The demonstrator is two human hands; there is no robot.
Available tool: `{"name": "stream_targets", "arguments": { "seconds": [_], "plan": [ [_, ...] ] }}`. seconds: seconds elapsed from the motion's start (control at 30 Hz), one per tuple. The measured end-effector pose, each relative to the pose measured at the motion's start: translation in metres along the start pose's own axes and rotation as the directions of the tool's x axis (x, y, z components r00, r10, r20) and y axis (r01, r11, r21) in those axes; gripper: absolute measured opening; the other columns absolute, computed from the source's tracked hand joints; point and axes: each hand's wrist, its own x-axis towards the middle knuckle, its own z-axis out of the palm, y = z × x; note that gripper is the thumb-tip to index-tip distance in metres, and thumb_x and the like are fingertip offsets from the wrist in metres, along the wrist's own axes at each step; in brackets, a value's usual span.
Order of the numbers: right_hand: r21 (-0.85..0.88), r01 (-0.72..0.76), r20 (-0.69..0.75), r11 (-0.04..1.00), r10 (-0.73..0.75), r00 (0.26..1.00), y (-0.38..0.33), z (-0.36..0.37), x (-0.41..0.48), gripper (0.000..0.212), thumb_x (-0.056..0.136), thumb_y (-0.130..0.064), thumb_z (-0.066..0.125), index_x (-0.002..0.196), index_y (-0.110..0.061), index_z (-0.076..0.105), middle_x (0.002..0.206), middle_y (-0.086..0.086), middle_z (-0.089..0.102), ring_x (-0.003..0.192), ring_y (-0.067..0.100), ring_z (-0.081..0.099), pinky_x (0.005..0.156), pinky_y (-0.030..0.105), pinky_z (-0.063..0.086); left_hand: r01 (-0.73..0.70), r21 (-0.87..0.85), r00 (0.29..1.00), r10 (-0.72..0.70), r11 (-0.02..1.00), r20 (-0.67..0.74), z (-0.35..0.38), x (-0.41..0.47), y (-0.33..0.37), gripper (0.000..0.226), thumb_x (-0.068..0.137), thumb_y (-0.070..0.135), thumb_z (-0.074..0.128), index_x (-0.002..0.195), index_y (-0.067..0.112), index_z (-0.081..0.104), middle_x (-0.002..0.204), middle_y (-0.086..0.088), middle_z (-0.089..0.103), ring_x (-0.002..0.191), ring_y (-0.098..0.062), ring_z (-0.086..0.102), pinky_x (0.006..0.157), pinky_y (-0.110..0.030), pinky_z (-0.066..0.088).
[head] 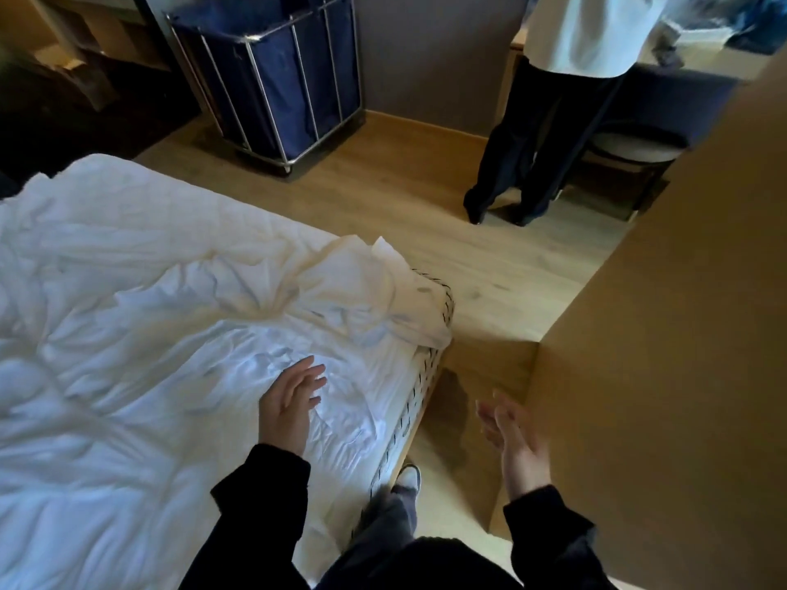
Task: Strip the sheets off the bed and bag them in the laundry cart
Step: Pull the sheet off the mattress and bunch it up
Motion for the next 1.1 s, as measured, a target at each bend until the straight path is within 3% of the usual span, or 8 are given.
{"name": "stream_targets", "arguments": {
  "seconds": [0.1,0.2,0.27,0.37,0.47,0.53,0.87,1.1],
  "plan": [
    [0.014,-0.025,-0.025,1.000,0.025,0.999,-0.032,0.012,0.051,0.025,0.102,-0.017,0.042,0.123,-0.016,0.055,0.111,0.004,0.065,0.111,0.020,0.059,0.102,0.037,0.044,0.011,-0.017,1.000,-0.010,1.000,0.029,0.037,0.051,0.012,0.024,0.087,0.009,0.057,0.110,0.007,0.063,0.100,-0.009,0.068,0.094,-0.024,0.065,0.080,-0.035,0.049],
    [-0.003,0.015,-0.106,1.000,-0.016,0.994,-0.064,0.018,0.096,0.017,0.100,-0.018,0.045,0.099,-0.028,0.059,0.106,0.004,0.067,0.107,0.020,0.061,0.098,0.038,0.046,0.006,-0.001,0.998,-0.006,1.000,0.065,0.076,0.095,0.023,0.024,0.097,-0.002,0.045,0.116,0.003,0.059,0.100,-0.013,0.066,0.089,-0.025,0.064,0.075,-0.032,0.050],
    [-0.006,0.051,-0.142,0.999,-0.051,0.989,-0.083,0.019,0.125,0.020,0.100,-0.017,0.046,0.095,-0.032,0.058,0.105,0.004,0.067,0.105,0.020,0.062,0.099,0.041,0.047,-0.006,0.013,0.995,0.005,1.000,0.100,0.102,0.125,0.031,0.027,0.097,-0.005,0.043,0.118,0.002,0.058,0.096,-0.011,0.066,0.084,-0.020,0.065,0.071,-0.029,0.049],
    [0.009,0.036,-0.161,0.999,-0.034,0.986,-0.101,0.015,0.170,0.020,0.100,-0.016,0.045,0.098,-0.029,0.059,0.107,0.007,0.067,0.107,0.023,0.061,0.101,0.046,0.046,0.010,0.048,0.991,-0.016,0.999,0.133,0.141,0.162,0.041,0.027,0.096,-0.005,0.044,0.115,0.007,0.059,0.098,-0.010,0.067,0.086,-0.020,0.065,0.072,-0.030,0.049],
    [0.046,0.035,-0.175,0.998,-0.027,0.984,-0.115,0.007,0.226,0.023,0.101,-0.016,0.043,0.120,-0.017,0.056,0.111,0.008,0.065,0.110,0.023,0.060,0.104,0.047,0.043,0.016,0.056,0.992,-0.023,0.998,0.127,0.183,0.200,0.048,0.027,0.096,-0.005,0.044,0.112,0.010,0.060,0.100,-0.012,0.067,0.088,-0.021,0.066,0.073,-0.032,0.050],
    [0.067,0.018,-0.162,0.998,-0.007,0.987,-0.128,0.002,0.265,0.029,0.101,-0.014,0.042,0.128,-0.012,0.053,0.113,0.007,0.065,0.112,0.021,0.059,0.106,0.046,0.042,0.026,0.059,0.993,-0.033,0.998,0.109,0.215,0.225,0.051,0.027,0.095,-0.005,0.044,0.111,0.010,0.060,0.101,-0.015,0.067,0.089,-0.023,0.065,0.075,-0.034,0.050],
    [0.016,0.063,-0.057,0.998,-0.062,0.996,-0.218,-0.021,0.477,0.024,0.100,-0.013,0.045,0.122,-0.017,0.055,0.109,0.004,0.067,0.111,0.020,0.060,0.103,0.042,0.043,0.057,-0.093,0.992,-0.067,0.994,-0.107,0.372,0.350,0.082,0.021,0.096,0.001,0.049,0.100,0.013,0.065,0.096,-0.012,0.069,0.093,-0.031,0.067,0.075,-0.035,0.053],
    [-0.071,0.081,0.089,0.994,-0.075,0.993,-0.271,0.012,0.601,0.028,0.100,-0.017,0.045,0.127,-0.016,0.055,0.111,0.004,0.068,0.110,0.019,0.062,0.099,0.042,0.046,0.062,-0.085,0.976,-0.079,0.994,-0.203,0.411,0.430,0.109,0.035,0.085,0.017,0.057,0.116,0.002,0.062,0.106,-0.016,0.069,0.098,-0.026,0.067,0.083,-0.037,0.053]
  ]
}}
